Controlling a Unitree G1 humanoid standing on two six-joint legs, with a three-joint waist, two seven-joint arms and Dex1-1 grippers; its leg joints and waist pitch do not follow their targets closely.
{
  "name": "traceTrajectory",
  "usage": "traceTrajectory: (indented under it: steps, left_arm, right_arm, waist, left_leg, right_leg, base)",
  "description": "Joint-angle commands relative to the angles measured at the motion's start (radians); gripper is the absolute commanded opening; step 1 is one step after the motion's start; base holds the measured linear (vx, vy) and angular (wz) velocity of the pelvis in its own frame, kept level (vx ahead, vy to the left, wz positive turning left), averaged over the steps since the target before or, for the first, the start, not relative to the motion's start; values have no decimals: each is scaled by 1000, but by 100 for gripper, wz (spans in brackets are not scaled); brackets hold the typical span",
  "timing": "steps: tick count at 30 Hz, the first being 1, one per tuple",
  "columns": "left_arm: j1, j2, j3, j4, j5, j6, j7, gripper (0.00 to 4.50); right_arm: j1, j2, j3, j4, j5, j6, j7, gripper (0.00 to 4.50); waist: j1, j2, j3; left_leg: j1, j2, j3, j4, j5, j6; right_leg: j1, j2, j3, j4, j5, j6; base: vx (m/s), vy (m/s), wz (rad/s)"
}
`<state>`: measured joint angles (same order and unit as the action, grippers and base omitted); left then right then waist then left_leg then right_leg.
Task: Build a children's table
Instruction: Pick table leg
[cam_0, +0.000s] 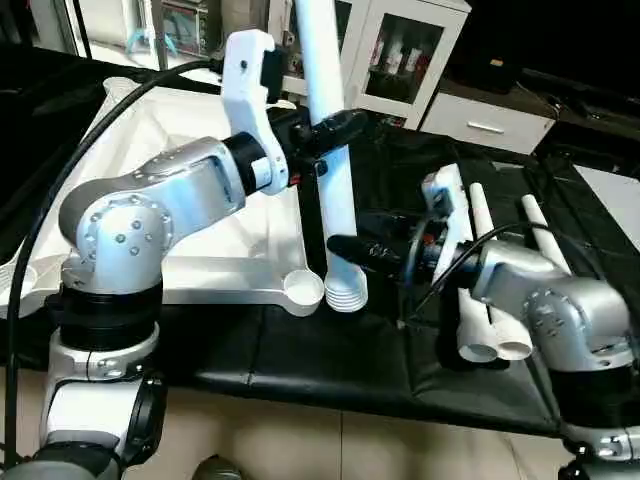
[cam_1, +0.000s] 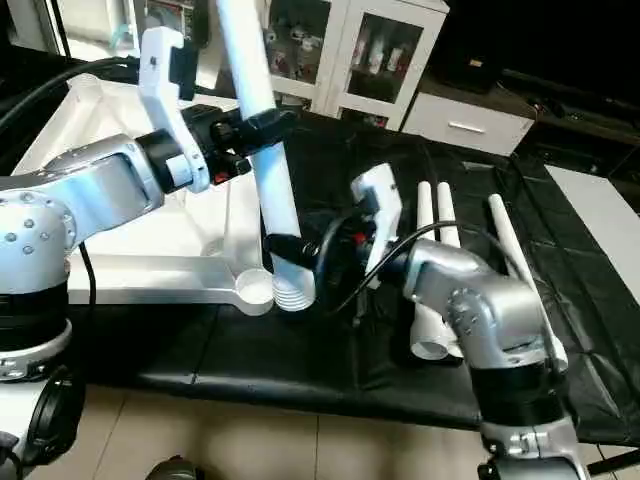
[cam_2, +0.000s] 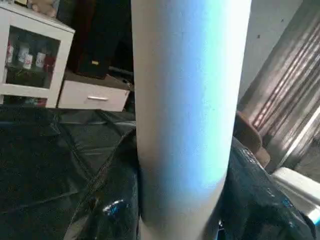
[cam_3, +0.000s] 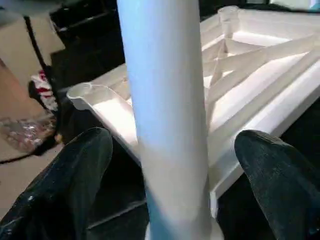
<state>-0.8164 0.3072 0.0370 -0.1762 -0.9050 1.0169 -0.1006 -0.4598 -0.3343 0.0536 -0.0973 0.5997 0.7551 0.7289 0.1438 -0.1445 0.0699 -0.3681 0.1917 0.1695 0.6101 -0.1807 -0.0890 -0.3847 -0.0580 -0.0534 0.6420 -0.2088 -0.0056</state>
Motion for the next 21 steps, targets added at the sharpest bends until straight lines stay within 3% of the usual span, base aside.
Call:
traceTrajectory:
  steps: [1, 7, 14, 18, 21]
  left_arm:
    - [-26, -2, -36, -14, 21, -9, -14, 173]
    - [-34, 11, -102, -22, 85, -17, -71, 173]
    - [-48, 8, -126, -8, 127, -37, -105, 173]
    - [-50, 11, -130, -7, 147, -49, -123, 173]
    - [-50, 13, -135, -12, 154, -51, -137, 173]
  right_arm:
    - [11, -12, 13, -2, -42, -47, -10, 431]
    - [13, -1, 49, 20, -61, -30, -19, 431]
    - [14, -28, 95, 22, -78, 5, 13, 431]
    - [14, -25, 94, 35, -73, 30, 8, 431]
    - [14, -19, 95, 48, -76, 24, 6, 404]
  waist:
    - [-5, 26, -70]
    - [-6, 28, -70]
    - [-7, 26, -69]
    - [-6, 27, -69]
    - [-6, 27, -70]
  left_leg:
    - [17, 38, -15, -78, -142, -114]
    - [18, 39, -15, -78, -140, -110]
    - [17, 38, -15, -78, -142, -107]
    - [17, 38, -14, -78, -148, -106]
    - [16, 38, -15, -77, -142, -108]
  right_leg:
    - [39, -78, 44, -73, -144, -83]
    - [37, -77, 44, -73, -135, -83]
    - [39, -77, 44, -73, -125, -88]
    - [39, -79, 45, -74, -140, -90]
    - [39, -79, 45, -72, -130, -95]
  base:
    - [0, 0, 0]
    - [0, 0, 0]
    - [0, 0, 0]
    - [0, 0, 0]
    - [0, 0, 0]
